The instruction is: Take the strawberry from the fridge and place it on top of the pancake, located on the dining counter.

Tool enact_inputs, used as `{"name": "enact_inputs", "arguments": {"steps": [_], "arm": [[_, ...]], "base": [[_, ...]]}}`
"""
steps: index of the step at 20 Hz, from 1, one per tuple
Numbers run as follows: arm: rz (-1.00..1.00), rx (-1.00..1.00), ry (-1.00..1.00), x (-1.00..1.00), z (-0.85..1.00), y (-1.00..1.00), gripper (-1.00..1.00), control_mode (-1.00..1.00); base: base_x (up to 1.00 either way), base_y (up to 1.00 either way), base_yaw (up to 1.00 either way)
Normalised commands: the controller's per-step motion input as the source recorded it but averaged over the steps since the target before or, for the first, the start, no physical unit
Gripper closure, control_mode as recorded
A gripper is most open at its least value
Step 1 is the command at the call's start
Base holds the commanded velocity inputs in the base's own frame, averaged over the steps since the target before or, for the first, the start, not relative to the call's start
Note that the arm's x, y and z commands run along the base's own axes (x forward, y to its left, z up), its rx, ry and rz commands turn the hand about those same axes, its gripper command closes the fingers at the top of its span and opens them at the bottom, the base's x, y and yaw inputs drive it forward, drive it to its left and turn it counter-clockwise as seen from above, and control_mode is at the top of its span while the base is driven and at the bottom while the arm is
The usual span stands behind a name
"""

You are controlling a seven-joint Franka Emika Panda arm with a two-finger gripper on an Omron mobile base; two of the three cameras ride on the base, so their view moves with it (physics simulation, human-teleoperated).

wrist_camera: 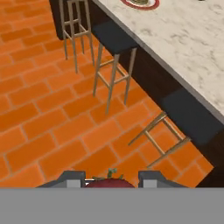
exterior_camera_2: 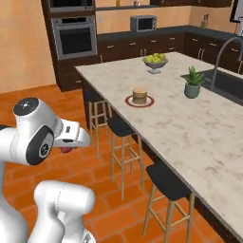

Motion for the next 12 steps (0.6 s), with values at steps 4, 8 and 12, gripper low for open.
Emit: {"name": "enact_inputs", "arguments": {"steps": [4, 8, 12], "arm": [[0.00, 0.00, 0.00, 0.00, 0.00, 0.00, 1.00, 1.00], [0.00, 0.00, 0.00, 0.00, 0.00, 0.00, 1.00, 1.00], [0.00, 0.00, 0.00, 0.00, 0.00, 0.00, 1.00, 1.00]], "base": [[0.72, 0.75, -0.61], [0.59, 0.72, -0.61], [0.50, 0.77, -0.62]]}}
